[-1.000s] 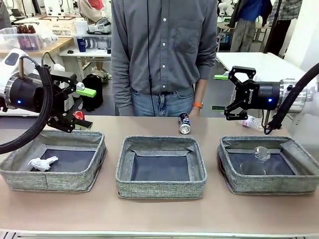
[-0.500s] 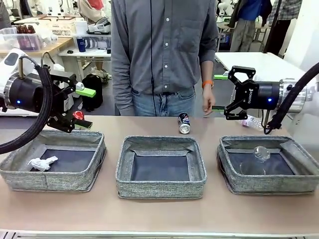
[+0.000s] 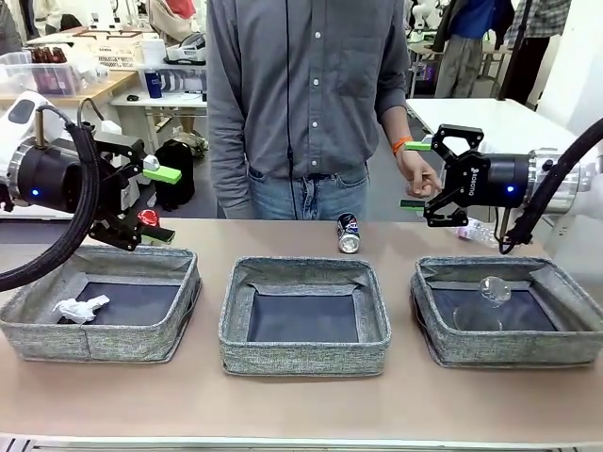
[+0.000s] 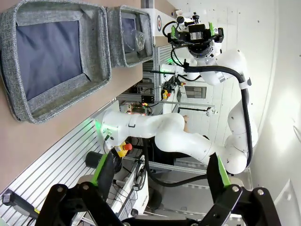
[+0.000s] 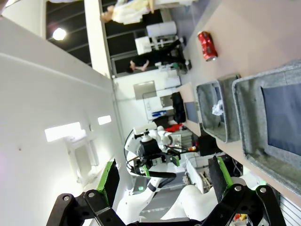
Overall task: Sort the waste into the appropriate baskets.
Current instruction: Pick up the waste item pointed out by the person.
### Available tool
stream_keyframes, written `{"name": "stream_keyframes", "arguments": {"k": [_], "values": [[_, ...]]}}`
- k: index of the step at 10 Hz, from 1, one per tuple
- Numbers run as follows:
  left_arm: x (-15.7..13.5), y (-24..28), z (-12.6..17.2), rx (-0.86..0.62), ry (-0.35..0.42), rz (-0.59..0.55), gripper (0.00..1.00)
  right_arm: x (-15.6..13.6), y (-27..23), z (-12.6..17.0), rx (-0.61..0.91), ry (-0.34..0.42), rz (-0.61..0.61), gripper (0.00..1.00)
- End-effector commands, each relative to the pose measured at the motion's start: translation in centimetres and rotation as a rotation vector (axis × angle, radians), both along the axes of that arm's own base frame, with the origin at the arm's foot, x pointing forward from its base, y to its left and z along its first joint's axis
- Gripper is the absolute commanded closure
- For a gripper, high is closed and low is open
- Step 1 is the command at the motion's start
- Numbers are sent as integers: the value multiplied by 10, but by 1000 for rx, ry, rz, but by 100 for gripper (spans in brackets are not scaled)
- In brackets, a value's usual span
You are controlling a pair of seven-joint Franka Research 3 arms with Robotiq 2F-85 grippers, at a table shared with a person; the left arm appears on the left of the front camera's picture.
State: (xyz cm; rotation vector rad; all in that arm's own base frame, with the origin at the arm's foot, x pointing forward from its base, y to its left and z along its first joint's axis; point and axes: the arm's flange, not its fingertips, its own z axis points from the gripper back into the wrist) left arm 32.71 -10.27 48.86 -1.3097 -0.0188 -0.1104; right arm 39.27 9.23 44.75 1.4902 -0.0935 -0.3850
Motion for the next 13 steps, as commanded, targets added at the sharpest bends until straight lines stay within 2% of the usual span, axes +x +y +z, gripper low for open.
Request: {"name": "stream_keyframes", "arguments": {"k": [1, 6, 7, 8, 9, 10, 12, 13], "values": [[0, 0, 5, -3, 2, 5, 0, 2, 1, 1, 3, -17, 6, 0], [0, 0, 5, -3, 2, 5, 0, 0, 0, 0, 0, 0, 0, 0], [0, 0, 5, -3, 2, 5, 0, 7, 4, 1, -314, -93, -112, 0], [0, 0, 5, -3, 2, 5, 0, 17, 8, -5, -863, -192, -228, 0], [0, 0, 5, -3, 2, 5, 0, 24, 6, -6, -1102, -328, -57, 0], [0, 0, 5, -3, 2, 5, 0, 33, -6, -5, -1338, -453, 37, 0], [0, 0, 5, -3, 2, 5, 0, 48, -42, 7, -1638, -707, 174, 0], [0, 0, 5, -3, 2, 5, 0, 53, -48, 14, -1730, -720, 180, 0]]}}
